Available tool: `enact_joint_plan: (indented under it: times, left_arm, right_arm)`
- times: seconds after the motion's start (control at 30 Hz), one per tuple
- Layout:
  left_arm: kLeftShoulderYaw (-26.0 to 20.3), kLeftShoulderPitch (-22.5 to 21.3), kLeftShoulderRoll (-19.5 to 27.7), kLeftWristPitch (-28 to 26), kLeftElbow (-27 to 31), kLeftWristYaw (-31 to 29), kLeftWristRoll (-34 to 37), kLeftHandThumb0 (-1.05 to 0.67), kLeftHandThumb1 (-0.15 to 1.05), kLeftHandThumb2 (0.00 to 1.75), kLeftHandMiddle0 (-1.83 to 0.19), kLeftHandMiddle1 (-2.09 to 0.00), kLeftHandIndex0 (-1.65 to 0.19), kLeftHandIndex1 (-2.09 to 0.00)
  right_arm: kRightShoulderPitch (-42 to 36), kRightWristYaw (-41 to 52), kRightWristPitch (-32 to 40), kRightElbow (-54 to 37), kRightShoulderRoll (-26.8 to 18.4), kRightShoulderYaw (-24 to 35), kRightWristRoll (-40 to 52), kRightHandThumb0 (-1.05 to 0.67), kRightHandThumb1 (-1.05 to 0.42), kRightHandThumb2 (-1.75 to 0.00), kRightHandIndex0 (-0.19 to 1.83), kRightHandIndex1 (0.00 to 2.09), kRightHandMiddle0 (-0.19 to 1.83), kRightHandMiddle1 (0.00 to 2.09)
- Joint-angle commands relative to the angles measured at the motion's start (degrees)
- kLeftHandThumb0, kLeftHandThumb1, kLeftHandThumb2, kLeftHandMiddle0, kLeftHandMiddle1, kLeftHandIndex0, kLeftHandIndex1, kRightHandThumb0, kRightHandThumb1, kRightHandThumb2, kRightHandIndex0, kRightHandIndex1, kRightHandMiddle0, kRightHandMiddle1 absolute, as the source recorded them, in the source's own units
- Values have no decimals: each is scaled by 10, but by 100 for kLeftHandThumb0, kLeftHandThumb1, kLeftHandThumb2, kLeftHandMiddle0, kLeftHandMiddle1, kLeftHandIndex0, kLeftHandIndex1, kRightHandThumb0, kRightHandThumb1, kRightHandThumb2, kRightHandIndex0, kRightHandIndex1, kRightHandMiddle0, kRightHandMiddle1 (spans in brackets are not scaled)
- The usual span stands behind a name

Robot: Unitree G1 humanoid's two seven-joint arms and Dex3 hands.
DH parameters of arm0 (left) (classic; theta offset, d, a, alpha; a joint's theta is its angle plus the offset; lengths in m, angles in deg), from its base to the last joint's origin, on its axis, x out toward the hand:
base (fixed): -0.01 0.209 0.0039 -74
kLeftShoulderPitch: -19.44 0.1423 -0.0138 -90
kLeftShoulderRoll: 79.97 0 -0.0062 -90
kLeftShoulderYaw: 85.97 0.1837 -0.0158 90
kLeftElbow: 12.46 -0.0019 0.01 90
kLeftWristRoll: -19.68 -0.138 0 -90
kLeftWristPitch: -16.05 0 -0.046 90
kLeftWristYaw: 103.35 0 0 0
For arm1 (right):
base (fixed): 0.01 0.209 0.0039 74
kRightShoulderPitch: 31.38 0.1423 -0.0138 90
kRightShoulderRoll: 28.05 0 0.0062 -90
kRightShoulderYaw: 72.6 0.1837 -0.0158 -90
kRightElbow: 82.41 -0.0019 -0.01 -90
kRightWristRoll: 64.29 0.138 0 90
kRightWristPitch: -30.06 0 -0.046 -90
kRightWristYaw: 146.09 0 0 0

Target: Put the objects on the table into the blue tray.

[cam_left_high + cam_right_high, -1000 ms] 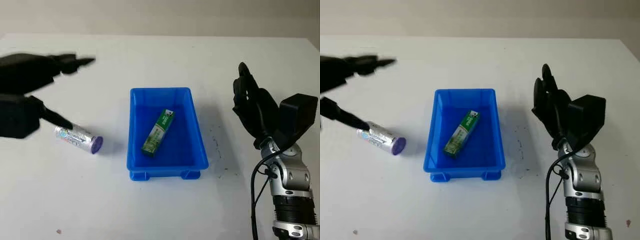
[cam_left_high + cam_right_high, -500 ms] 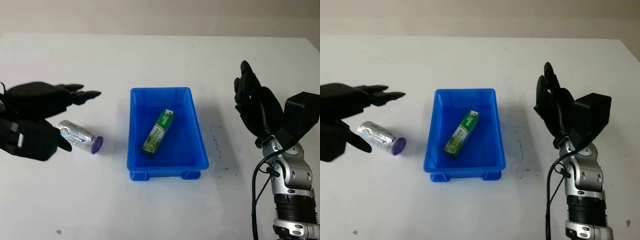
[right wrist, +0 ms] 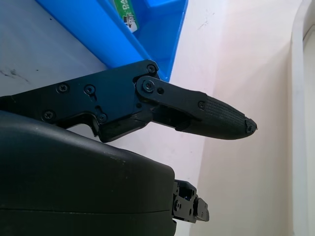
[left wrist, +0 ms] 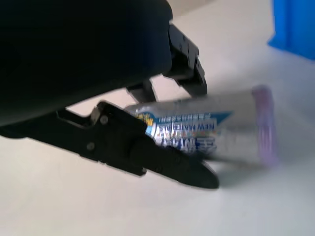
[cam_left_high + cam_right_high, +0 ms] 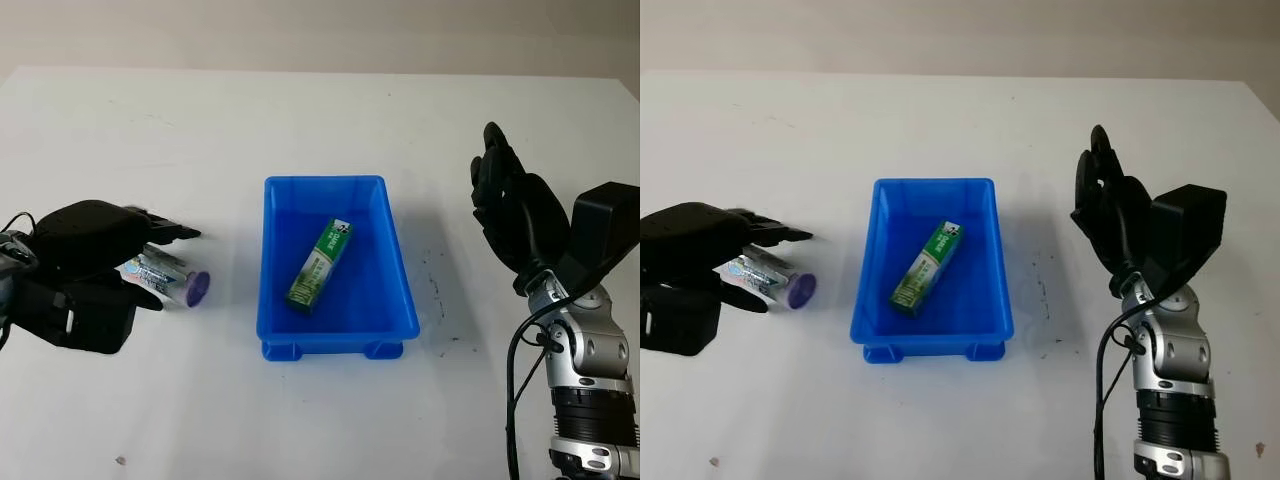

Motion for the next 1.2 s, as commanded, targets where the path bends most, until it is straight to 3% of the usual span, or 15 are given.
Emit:
enact_joint_plan:
  times: [0.0, 0.07, 0.2, 0.5, 0.77, 1.0, 1.13, 1.17]
  left_arm:
    - [33, 27, 0, 14, -2, 29, -45, -60, 104, 18, -76, -203, -37, -192]
    - [29, 31, 0, 17, 4, 52, -59, -60, 105, 34, -114, -208, -58, -206]
    - [20, 37, -2, 27, 8, 114, -70, -55, 105, 45, -138, -209, -72, -209]
    - [-9, 17, -10, 42, 27, 125, -6, -50, 105, 51, -96, -209, -53, -209]
    - [-29, -26, -8, 36, 40, 138, -7, -48, 105, 36, -90, -209, -56, -209]
    - [-83, -94, -14, 10, 106, 156, 10, -52, 105, 32, -78, -209, -56, -209]
    - [-93, -158, -17, 18, 118, 192, -6, -53, 105, 23, -88, -209, -67, -209]
    - [-92, -174, -21, 15, 119, 199, -9, -55, 105, 23, -89, -209, -57, -192]
  right_arm:
    - [12, 2, -3, -6, -9, 7, 4, -77, -105, -70, -19, 0, -19, 0]
    - [14, 4, -3, -4, -9, 7, 4, -77, -105, -70, -19, 0, -19, 0]
    - [18, 8, -7, 5, -10, 7, 2, -77, -105, -69, -19, 0, -19, 0]
    - [25, 19, -7, 15, -11, 8, 4, -75, -105, -68, -19, 0, -19, 0]
    - [26, 24, -5, 16, -9, 12, 7, -75, -105, -67, -19, 0, -19, 0]
    - [26, 28, -8, 18, -11, 13, 8, -75, -105, -66, -19, 0, -19, 0]
    - [26, 25, -7, 18, -8, 13, 9, -74, -105, -67, -19, 0, -19, 0]
    - [26, 24, -8, 18, -7, 13, 8, -74, -105, -67, -19, 0, -19, 0]
